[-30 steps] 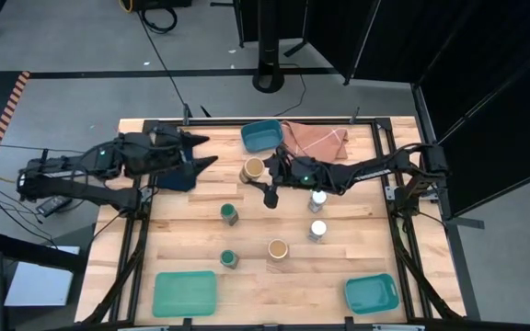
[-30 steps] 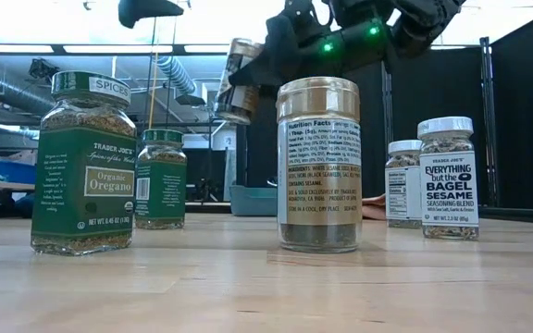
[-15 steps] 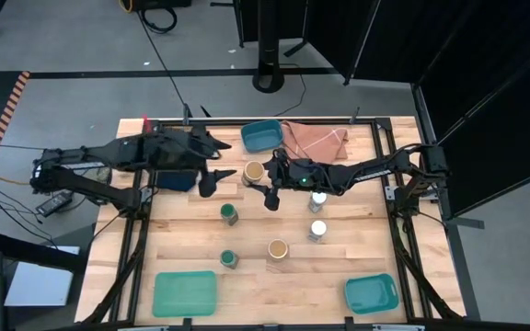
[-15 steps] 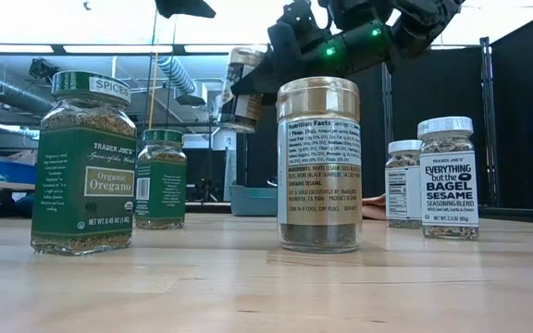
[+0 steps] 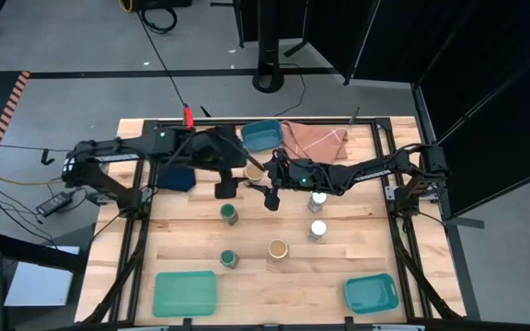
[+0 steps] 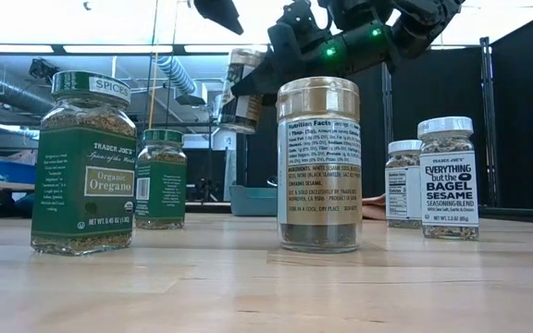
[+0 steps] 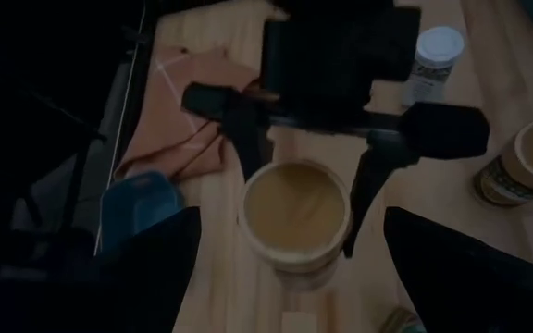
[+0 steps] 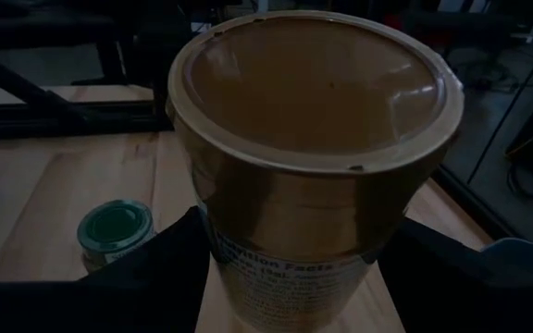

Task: Sort spices by type
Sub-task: Put the top brown seasoning bottle into the light green bin

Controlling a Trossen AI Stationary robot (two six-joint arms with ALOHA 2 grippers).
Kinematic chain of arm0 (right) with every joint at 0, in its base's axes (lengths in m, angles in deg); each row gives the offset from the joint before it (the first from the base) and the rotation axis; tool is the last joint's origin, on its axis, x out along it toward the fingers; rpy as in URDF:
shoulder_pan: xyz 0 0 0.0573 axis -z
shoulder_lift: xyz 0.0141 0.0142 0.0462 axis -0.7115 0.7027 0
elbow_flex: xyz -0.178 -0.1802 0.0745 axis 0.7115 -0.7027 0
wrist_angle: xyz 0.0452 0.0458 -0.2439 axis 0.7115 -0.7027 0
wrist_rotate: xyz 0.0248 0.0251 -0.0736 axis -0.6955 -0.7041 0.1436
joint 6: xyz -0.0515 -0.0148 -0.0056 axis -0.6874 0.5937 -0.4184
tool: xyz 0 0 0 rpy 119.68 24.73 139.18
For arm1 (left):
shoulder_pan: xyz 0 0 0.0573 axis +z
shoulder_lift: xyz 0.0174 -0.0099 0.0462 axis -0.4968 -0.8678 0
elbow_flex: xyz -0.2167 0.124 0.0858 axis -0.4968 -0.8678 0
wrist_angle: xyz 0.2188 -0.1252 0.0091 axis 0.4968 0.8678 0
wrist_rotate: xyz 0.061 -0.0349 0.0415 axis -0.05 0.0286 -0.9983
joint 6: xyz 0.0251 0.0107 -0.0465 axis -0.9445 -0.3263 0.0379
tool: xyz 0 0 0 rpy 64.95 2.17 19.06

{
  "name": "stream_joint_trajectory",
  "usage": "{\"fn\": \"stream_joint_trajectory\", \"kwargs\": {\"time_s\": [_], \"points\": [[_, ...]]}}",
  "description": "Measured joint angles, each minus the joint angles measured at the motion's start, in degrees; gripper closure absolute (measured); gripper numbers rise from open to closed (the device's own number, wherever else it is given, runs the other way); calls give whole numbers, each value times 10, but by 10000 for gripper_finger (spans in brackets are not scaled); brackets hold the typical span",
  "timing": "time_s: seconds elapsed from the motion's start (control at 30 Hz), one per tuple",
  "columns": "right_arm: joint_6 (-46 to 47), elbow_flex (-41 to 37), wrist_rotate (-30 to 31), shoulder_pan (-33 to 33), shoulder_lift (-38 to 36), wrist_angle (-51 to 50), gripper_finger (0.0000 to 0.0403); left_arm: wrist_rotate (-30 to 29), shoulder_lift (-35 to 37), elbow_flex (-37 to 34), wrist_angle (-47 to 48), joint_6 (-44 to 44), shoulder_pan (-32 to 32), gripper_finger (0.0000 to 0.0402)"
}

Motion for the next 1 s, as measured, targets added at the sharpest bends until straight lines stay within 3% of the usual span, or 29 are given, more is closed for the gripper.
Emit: {"fn": "stream_joint_trajectory", "kwargs": {"time_s": [0.27, 1.0], "points": [[0, 0, 0, 0, 0, -1, 125, 23, -31, 7, 13, -24, 0, 55], [-3, 0, 0, 2, 1, -13, 125, 17, -82, 7, 7, -42, 1, 55]]}}
